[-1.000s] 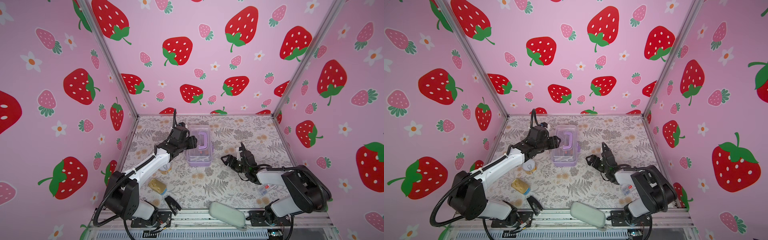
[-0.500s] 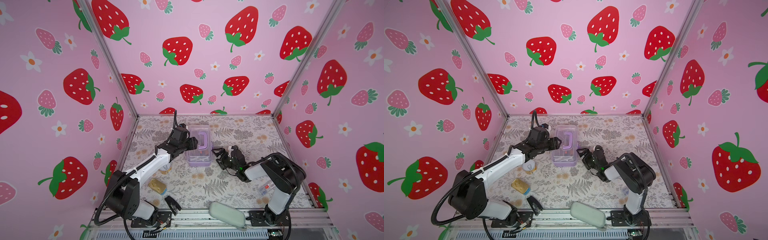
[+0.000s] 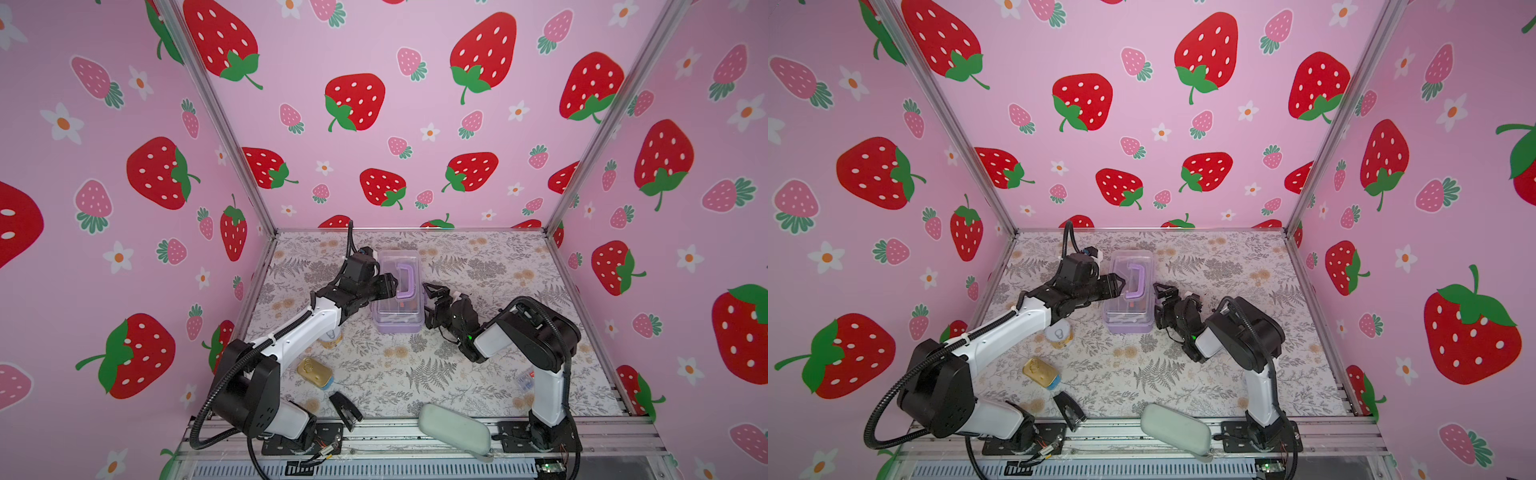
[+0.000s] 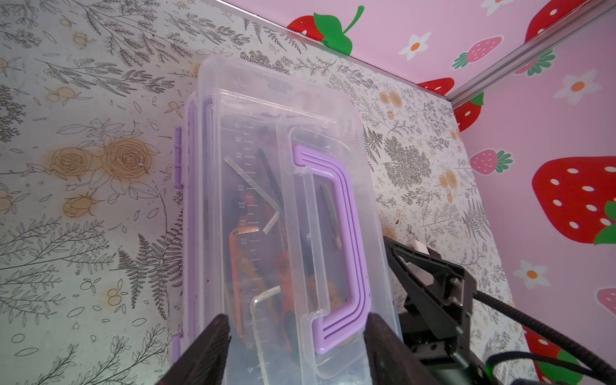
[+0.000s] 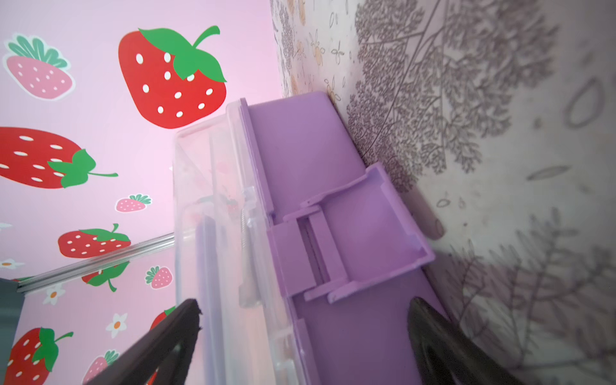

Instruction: Pack the tool kit

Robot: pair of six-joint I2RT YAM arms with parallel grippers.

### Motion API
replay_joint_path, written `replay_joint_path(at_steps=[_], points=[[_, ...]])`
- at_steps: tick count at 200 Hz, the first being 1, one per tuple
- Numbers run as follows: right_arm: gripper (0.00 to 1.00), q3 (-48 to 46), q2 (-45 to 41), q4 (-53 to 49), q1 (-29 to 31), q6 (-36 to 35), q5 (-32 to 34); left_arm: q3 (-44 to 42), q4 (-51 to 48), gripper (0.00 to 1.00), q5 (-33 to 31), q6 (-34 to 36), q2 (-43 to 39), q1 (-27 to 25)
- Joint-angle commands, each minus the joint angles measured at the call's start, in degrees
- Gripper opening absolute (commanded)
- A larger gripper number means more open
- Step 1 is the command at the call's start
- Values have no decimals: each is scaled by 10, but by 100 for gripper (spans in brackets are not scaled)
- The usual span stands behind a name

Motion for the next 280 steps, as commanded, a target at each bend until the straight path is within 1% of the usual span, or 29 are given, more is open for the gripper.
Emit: replay_joint_path(at_steps=[1, 36, 75, 89, 105, 126, 151, 161, 176, 195, 211, 233, 280], points=[[99, 29, 37, 58, 10, 90, -4, -8, 19, 67, 12, -14, 19, -4], [99, 54, 70, 74, 8, 114, 5, -2, 23, 67, 13, -19, 31, -21], [99, 62, 79, 86, -14, 112, 7, 16, 9, 66, -3, -12, 50, -40], [99, 65, 71, 77, -29, 78, -1, 17, 8, 66, -5, -12, 56, -41], [99, 82, 61, 37, -49, 28, -34, 18, 7, 65, -6, -12, 62, -41], [92, 108, 68, 27, -64, -18, -71, 21, 2, 65, -6, -13, 69, -43], [84, 155, 97, 31, -70, -52, -127, 24, -9, 65, -13, -10, 70, -43], [79, 174, 109, 33, -70, -60, -149, 25, -13, 65, -15, -9, 70, -44], [73, 184, 119, 47, -70, -66, -164, 25, -18, 65, -19, -9, 67, -44], [69, 174, 110, 47, -70, -88, -167, 26, -24, 65, -21, -8, 67, -46], [69, 162, 90, 28, -70, -119, -171, 27, -30, 65, -23, -9, 68, -48], [69, 157, 56, -31, -71, -174, -181, 28, -37, 64, -24, -9, 71, -51], [75, 152, -14, -141, -71, -289, -166, 27, -48, 64, -34, -7, 66, -57]])
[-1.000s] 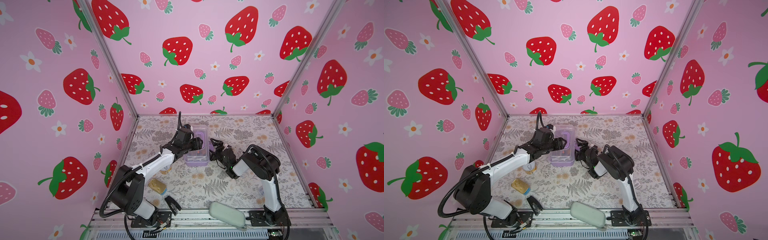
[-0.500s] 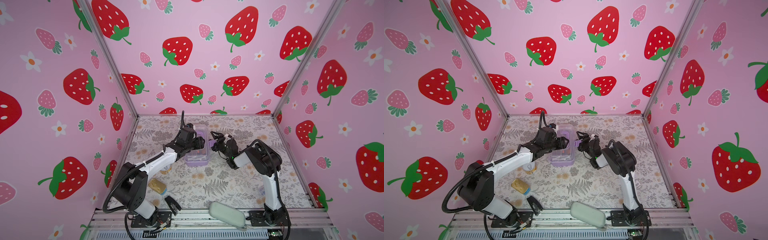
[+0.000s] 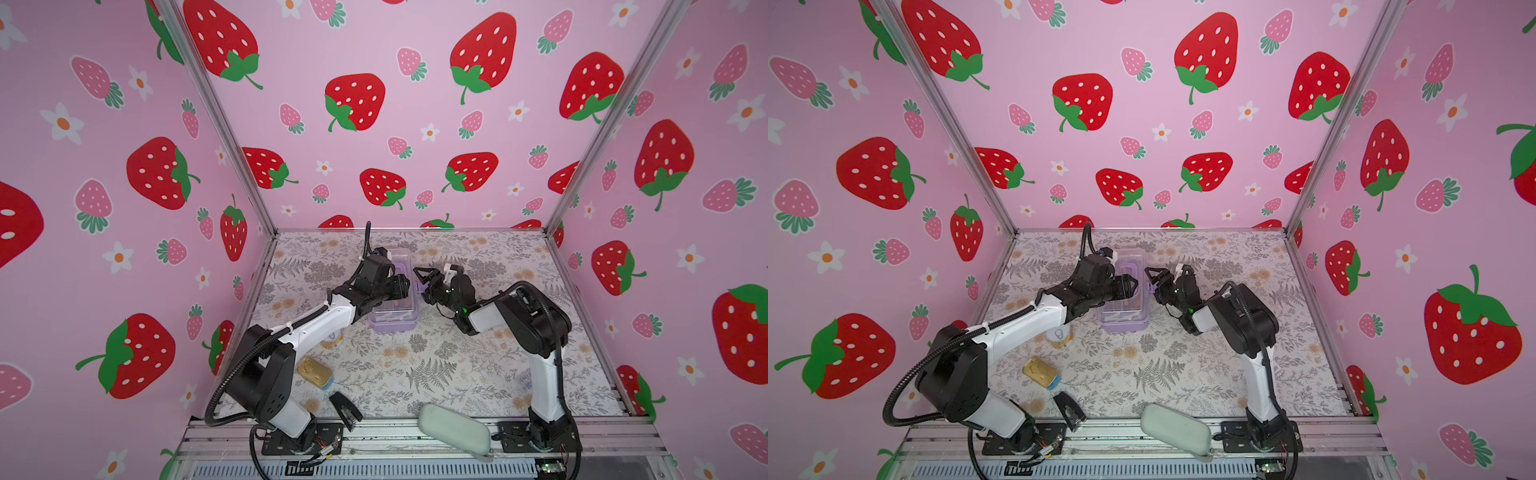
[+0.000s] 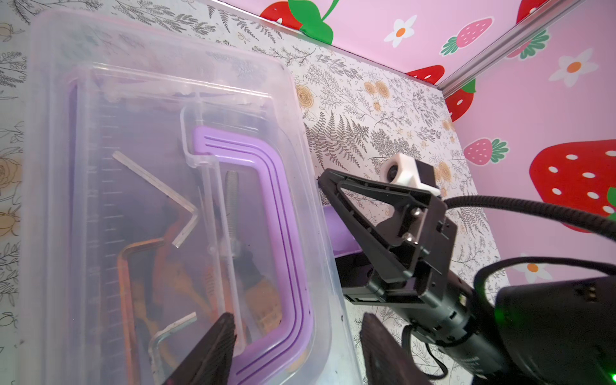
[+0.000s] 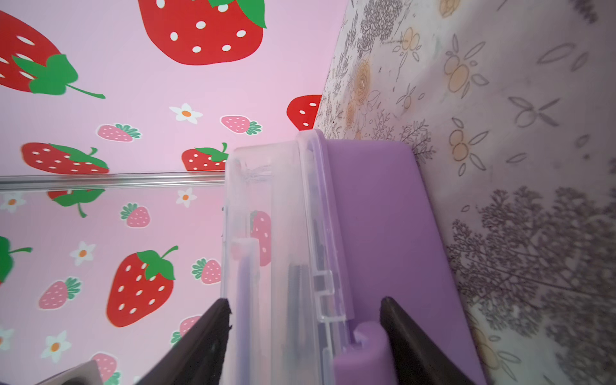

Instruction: Pack the tool kit

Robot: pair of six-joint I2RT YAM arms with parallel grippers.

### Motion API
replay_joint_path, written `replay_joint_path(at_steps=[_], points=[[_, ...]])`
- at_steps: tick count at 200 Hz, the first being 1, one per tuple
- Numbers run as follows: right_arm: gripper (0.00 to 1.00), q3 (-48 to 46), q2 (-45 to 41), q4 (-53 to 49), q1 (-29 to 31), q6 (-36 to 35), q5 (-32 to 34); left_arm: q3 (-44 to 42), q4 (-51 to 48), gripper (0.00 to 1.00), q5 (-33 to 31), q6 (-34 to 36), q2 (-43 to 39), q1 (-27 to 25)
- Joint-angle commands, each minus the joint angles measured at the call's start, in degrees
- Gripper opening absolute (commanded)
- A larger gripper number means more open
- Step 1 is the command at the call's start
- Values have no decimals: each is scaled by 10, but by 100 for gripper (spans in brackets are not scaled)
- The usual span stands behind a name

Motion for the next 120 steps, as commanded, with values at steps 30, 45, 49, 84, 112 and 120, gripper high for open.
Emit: replay_joint_path(at_steps=[30, 45, 49, 84, 112, 120], points=[[74, 3, -69, -89, 2, -116, 1, 8, -83, 64, -7, -2, 18, -9], [72, 5, -67, -88, 2, -117, -8, 12, -85, 64, -7, -2, 22, -13], [71, 5, -64, -85, 2, -117, -11, 14, -87, 64, -7, -1, 23, -13], [65, -11, -44, -24, 2, -90, -33, 21, -94, 63, -11, 0, 30, -19], [56, -25, -38, 16, 2, -87, -44, 26, -98, 63, -11, 0, 36, -20], [55, -27, -38, 22, 2, -90, -46, 28, -99, 63, -12, 0, 38, -21]])
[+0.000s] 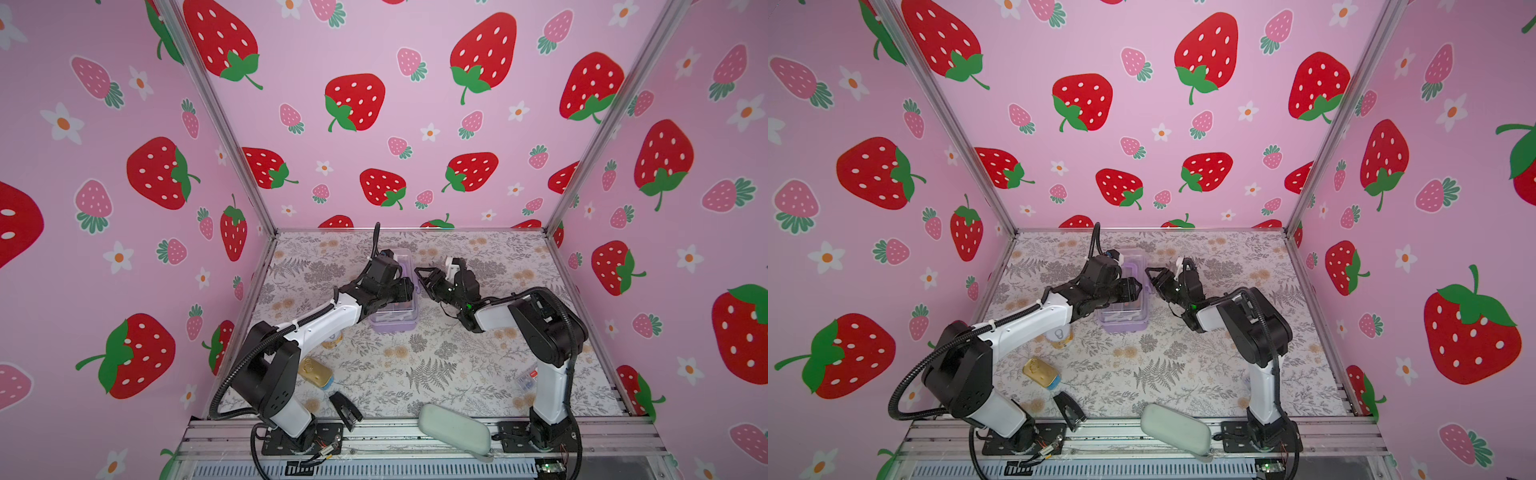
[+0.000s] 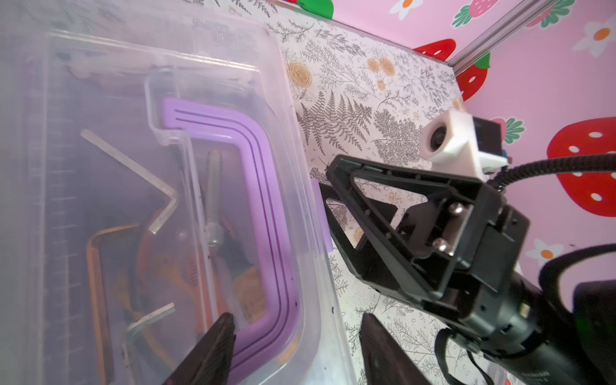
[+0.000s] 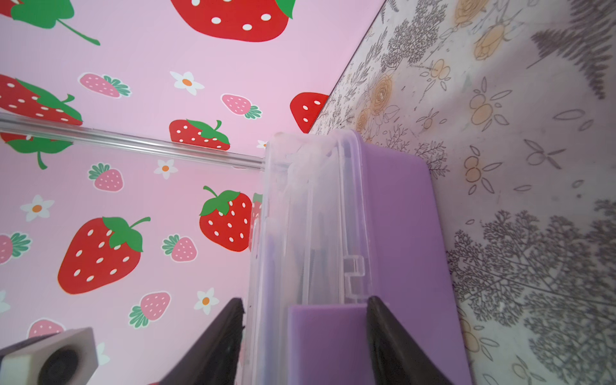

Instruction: Pack the tool kit

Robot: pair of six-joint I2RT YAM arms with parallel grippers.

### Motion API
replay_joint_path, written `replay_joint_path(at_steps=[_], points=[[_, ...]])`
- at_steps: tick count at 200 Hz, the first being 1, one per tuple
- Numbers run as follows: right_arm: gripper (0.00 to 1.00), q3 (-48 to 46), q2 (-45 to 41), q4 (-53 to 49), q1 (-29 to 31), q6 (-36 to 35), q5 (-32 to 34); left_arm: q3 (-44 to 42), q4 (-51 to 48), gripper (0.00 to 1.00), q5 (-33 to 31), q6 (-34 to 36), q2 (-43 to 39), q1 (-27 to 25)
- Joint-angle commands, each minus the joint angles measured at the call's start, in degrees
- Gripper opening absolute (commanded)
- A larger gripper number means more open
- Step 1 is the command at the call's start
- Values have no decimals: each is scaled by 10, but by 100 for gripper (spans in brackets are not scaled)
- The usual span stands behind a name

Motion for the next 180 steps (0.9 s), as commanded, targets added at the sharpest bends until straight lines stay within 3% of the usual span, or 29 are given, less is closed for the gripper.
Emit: replay_joint_path(at_steps=[1, 22, 75, 180], points=[[55, -10, 13, 61, 6, 6, -33, 4, -67, 63, -2, -1, 17, -3], [48, -9, 11, 55, 6, -3, -38, 6, -69, 63, -5, -1, 19, -5], [42, -14, 26, 61, 6, 0, -62, 12, -78, 62, -15, 0, 20, -7], [51, -35, 59, 113, 8, 2, -109, 21, -87, 62, -21, 1, 30, -8]])
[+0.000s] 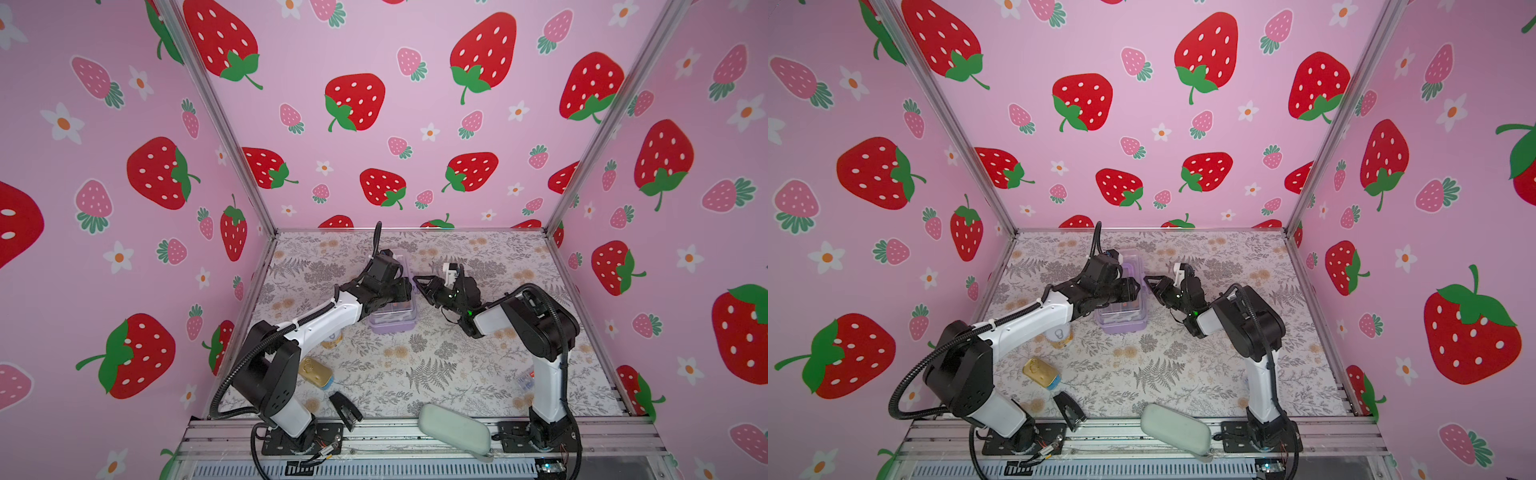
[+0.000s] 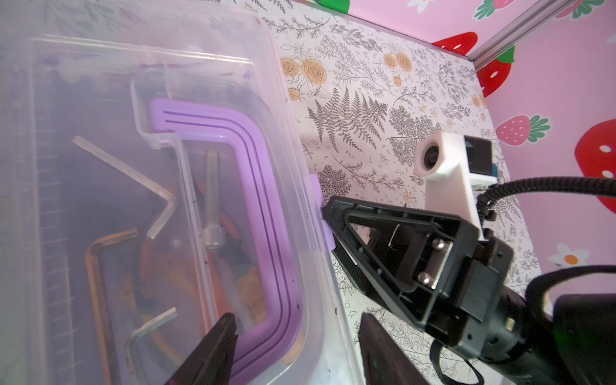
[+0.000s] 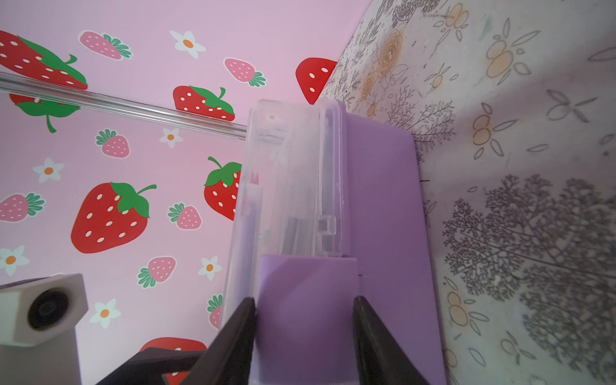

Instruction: Pack the tool kit

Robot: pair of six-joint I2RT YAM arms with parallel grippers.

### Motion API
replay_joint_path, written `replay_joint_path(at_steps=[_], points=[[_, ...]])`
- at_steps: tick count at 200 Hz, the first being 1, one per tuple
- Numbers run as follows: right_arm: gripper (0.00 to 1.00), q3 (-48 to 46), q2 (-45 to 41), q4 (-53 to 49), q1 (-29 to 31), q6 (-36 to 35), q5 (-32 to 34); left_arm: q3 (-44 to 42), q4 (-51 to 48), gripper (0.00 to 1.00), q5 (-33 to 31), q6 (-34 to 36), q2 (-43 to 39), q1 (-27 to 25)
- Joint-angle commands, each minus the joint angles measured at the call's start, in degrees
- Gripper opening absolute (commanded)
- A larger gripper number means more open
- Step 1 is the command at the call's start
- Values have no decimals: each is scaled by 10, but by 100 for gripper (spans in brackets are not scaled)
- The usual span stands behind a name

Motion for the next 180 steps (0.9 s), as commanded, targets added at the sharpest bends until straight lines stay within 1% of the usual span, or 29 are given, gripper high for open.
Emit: replay_joint_path(at_steps=[1, 34, 36, 44, 61, 67, 86, 180], points=[[51, -12, 19, 38, 11, 9, -46, 8, -57, 62, -1, 0, 28, -5], [51, -12, 28, 49, 11, 12, -53, 14, -60, 62, 2, -4, 39, -8], [54, -12, 29, 49, 11, 12, -53, 14, -60, 62, 2, -3, 39, -8], [57, -12, 30, 48, 11, 12, -52, 16, -62, 62, 1, -3, 40, -9], [59, -13, 33, 49, 11, 11, -53, 19, -65, 62, 0, -3, 42, -10], [59, -11, 34, 49, 11, 10, -53, 19, -66, 62, -1, -2, 42, -11], [52, -9, 38, 49, 11, 11, -52, 20, -67, 62, -4, -3, 43, -11], [52, 4, 73, 56, 10, 28, -61, 35, -74, 61, -5, -5, 60, -15]])
